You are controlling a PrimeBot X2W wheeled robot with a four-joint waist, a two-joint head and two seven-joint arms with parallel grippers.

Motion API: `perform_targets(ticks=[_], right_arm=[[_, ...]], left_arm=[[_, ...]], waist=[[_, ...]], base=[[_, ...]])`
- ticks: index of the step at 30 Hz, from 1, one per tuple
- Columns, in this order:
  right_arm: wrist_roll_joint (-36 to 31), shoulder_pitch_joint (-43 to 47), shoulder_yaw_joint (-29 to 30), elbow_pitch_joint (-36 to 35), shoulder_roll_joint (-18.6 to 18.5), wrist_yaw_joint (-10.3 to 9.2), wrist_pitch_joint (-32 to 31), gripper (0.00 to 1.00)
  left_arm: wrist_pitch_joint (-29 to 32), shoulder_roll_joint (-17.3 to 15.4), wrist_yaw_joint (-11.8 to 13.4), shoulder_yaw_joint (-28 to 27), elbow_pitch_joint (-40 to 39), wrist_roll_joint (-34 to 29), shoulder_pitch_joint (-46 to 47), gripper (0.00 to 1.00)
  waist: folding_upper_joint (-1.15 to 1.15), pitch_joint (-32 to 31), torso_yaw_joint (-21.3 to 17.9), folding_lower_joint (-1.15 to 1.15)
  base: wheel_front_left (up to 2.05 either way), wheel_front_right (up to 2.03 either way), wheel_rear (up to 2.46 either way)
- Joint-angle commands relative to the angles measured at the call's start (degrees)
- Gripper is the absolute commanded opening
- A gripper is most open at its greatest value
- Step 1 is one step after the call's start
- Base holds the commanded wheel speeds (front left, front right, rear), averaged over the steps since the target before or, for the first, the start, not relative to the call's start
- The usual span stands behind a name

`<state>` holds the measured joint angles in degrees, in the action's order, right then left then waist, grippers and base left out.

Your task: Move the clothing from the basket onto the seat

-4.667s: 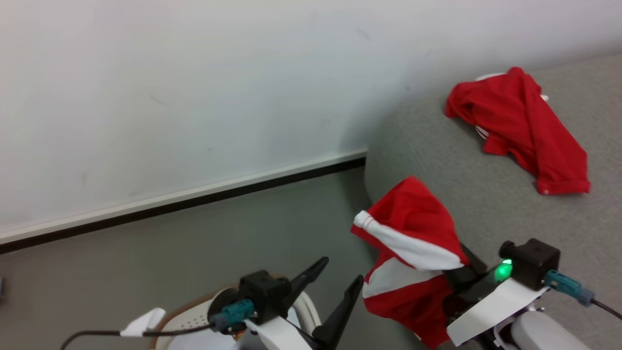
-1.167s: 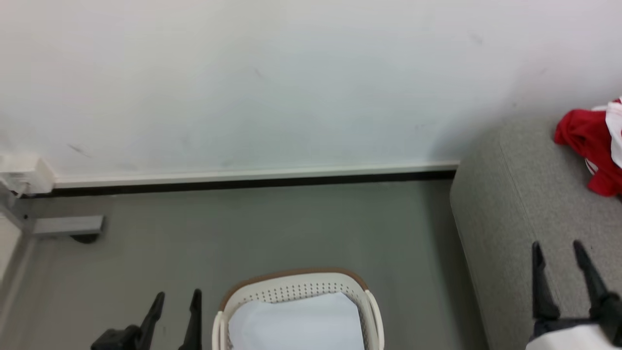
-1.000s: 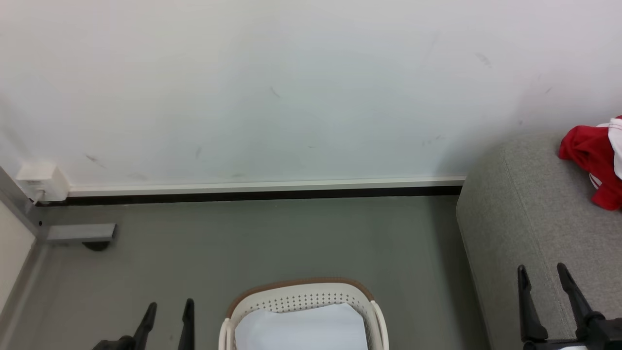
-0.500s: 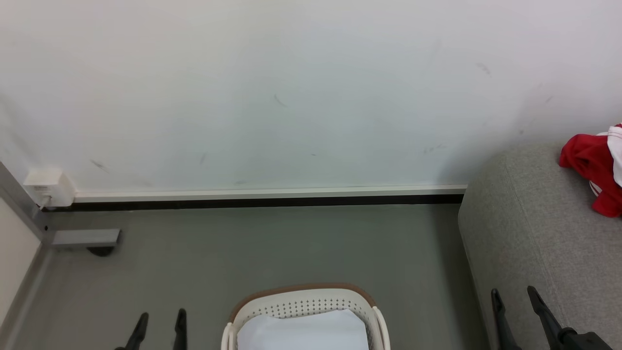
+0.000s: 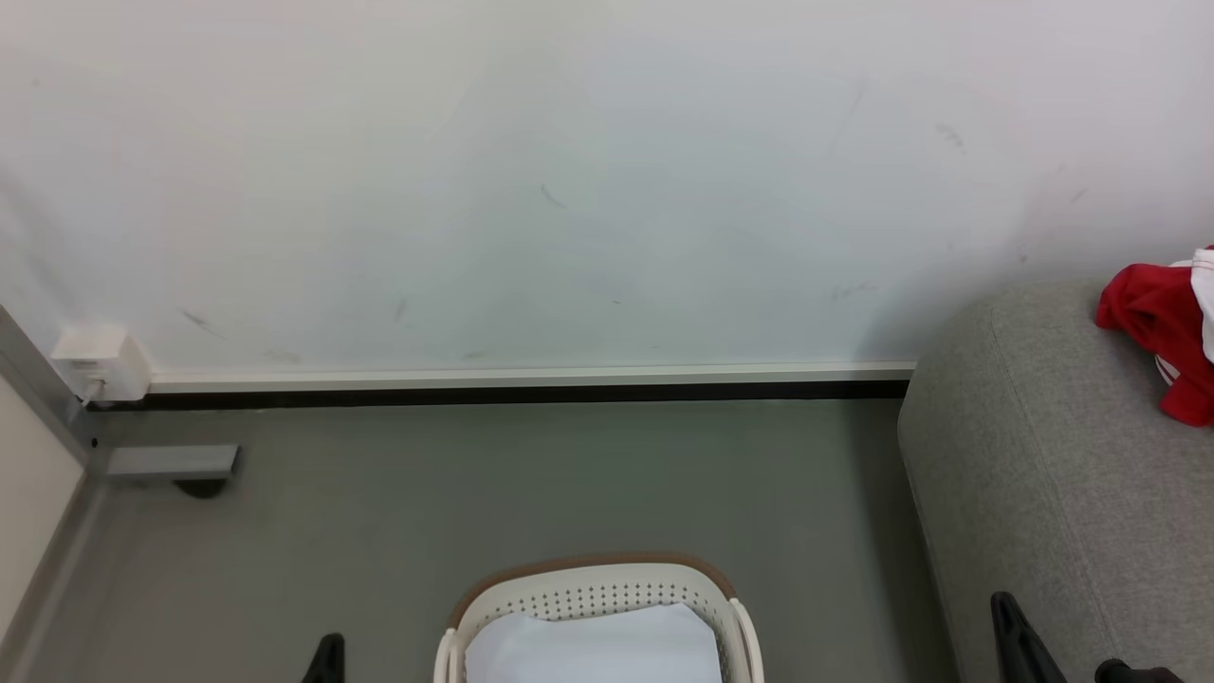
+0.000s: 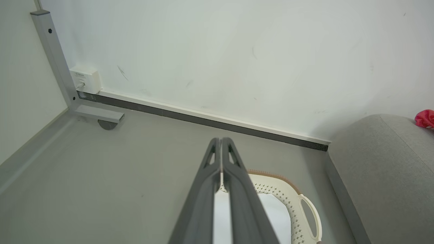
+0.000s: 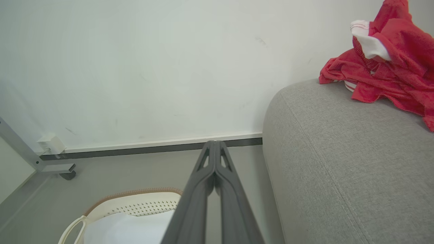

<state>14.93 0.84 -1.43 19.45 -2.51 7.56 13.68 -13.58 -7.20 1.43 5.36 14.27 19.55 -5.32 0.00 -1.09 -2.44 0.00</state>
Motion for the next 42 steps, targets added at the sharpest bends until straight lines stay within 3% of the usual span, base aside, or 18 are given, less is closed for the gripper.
perform_targets(ticks=[1, 14, 42], right_arm=[[3.8, -1.1, 0.6, -1.1, -0.3, -0.01, -0.8, 0.00], [16.9, -2.2, 1.9, -2.0, -0.3, -0.02, -4.2, 0.00], [38.6, -4.1, 4.1, -3.3, -0.4, -0.05, -10.0, 0.00]], left_arm=[[0.8, -0.1, -0.5, -1.0, -0.8, 3.5, 1.4, 0.00], [4.2, 0.7, -2.0, -2.8, -0.9, 15.8, 3.2, 0.00], [9.9, 1.9, -4.5, -6.2, -0.7, 36.2, 6.3, 0.00]], waist=[[0.00, 0.0, 0.0, 0.00], [0.00, 0.2, 0.3, 0.00], [0.00, 0.4, 0.9, 0.00]], base=[[0.00, 0.00, 0.00], [0.00, 0.00, 0.00], [0.00, 0.00, 0.00]])
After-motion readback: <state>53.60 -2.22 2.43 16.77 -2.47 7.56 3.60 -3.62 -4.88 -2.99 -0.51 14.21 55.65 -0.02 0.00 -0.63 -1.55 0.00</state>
